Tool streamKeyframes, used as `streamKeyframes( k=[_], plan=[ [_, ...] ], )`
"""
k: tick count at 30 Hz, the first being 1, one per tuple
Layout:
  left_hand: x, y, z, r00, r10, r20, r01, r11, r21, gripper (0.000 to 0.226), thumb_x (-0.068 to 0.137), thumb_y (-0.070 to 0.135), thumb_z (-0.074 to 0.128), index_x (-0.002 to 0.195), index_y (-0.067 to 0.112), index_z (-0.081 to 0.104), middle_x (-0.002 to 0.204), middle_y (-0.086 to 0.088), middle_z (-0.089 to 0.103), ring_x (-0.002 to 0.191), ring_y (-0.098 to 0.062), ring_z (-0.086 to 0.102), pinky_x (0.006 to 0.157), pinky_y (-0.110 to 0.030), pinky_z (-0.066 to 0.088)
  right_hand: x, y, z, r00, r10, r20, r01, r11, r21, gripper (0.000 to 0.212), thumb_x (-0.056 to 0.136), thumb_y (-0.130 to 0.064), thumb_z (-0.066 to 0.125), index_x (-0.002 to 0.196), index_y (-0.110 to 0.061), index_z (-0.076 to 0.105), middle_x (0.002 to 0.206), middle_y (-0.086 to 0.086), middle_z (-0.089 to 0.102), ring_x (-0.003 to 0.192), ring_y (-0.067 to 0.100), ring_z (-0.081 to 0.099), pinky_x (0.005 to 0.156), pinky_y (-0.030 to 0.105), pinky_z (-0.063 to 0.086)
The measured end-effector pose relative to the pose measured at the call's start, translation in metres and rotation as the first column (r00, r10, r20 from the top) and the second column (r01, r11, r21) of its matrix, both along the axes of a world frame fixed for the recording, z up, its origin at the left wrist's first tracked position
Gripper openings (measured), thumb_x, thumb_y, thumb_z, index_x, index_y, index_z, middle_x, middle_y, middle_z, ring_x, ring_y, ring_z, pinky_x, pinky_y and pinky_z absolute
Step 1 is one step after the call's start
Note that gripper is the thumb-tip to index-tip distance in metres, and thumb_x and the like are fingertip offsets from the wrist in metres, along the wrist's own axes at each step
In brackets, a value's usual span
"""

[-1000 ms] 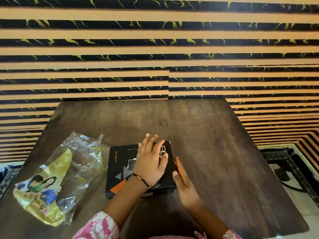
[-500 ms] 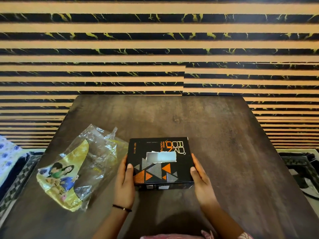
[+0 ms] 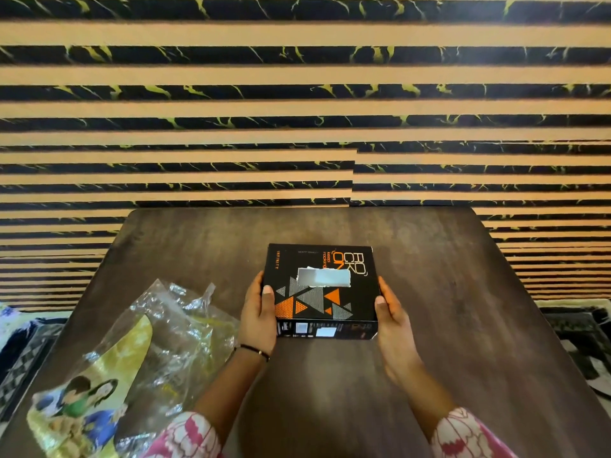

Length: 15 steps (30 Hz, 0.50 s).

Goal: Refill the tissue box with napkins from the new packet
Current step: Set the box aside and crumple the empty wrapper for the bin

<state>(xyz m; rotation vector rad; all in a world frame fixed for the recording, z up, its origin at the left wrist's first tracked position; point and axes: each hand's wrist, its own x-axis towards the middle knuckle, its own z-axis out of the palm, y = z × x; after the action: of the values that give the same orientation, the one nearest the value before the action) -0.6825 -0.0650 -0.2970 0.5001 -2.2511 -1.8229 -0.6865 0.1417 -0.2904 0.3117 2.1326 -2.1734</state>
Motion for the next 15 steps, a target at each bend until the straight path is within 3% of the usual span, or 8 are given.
streamKeyframes(
  k=[2, 5, 10, 15],
  plan=[
    [-0.023, 0.000, 0.001, 1.000, -0.020, 0.000, 0.020, 1.000, 0.002, 0.046, 0.095, 0.039, 0.036, 0.136, 0.016, 0.040, 0.132, -0.007, 0.052, 0.121, -0.021, 0.050, 0.104, -0.048, 0.039, -0.022, -0.001, 0.003, 1.000, -0.003, -0.004, 0.003, 0.999, 0.037, 0.042, 0.100, -0.023, 0.033, 0.142, -0.024, 0.034, 0.129, 0.000, 0.058, 0.108, 0.011, 0.061, 0.074, 0.013, 0.054],
    [-0.060, 0.002, 0.000, 0.999, -0.033, 0.019, 0.034, 0.999, -0.010, 0.040, 0.098, 0.024, 0.033, 0.137, 0.013, 0.038, 0.135, -0.010, 0.048, 0.123, -0.022, 0.048, 0.106, -0.048, 0.037, -0.060, -0.004, 0.005, 1.000, -0.028, -0.014, 0.029, 0.998, 0.062, 0.042, 0.100, -0.023, 0.030, 0.142, -0.024, 0.034, 0.129, 0.002, 0.058, 0.108, 0.012, 0.060, 0.074, 0.013, 0.052],
    [-0.108, 0.000, -0.003, 0.999, -0.040, 0.012, 0.041, 0.997, -0.061, 0.038, 0.099, 0.022, 0.032, 0.134, 0.012, 0.039, 0.131, -0.012, 0.052, 0.119, -0.025, 0.050, 0.104, -0.046, 0.039, -0.111, -0.009, 0.010, 0.998, -0.042, -0.038, 0.045, 0.997, 0.058, 0.039, 0.101, -0.021, 0.030, 0.139, -0.021, 0.040, 0.118, 0.004, 0.061, 0.099, 0.012, 0.061, 0.062, 0.008, 0.051],
    [-0.151, -0.005, -0.004, 0.997, -0.067, 0.038, 0.069, 0.996, -0.060, 0.040, 0.097, 0.033, 0.030, 0.134, 0.020, 0.038, 0.127, -0.012, 0.055, 0.114, -0.026, 0.055, 0.098, -0.050, 0.044, -0.153, -0.012, 0.009, 0.998, -0.046, -0.038, 0.050, 0.990, 0.130, 0.041, 0.101, -0.024, 0.028, 0.140, -0.022, 0.038, 0.122, 0.003, 0.060, 0.107, 0.015, 0.059, 0.073, 0.015, 0.050]
  ],
)
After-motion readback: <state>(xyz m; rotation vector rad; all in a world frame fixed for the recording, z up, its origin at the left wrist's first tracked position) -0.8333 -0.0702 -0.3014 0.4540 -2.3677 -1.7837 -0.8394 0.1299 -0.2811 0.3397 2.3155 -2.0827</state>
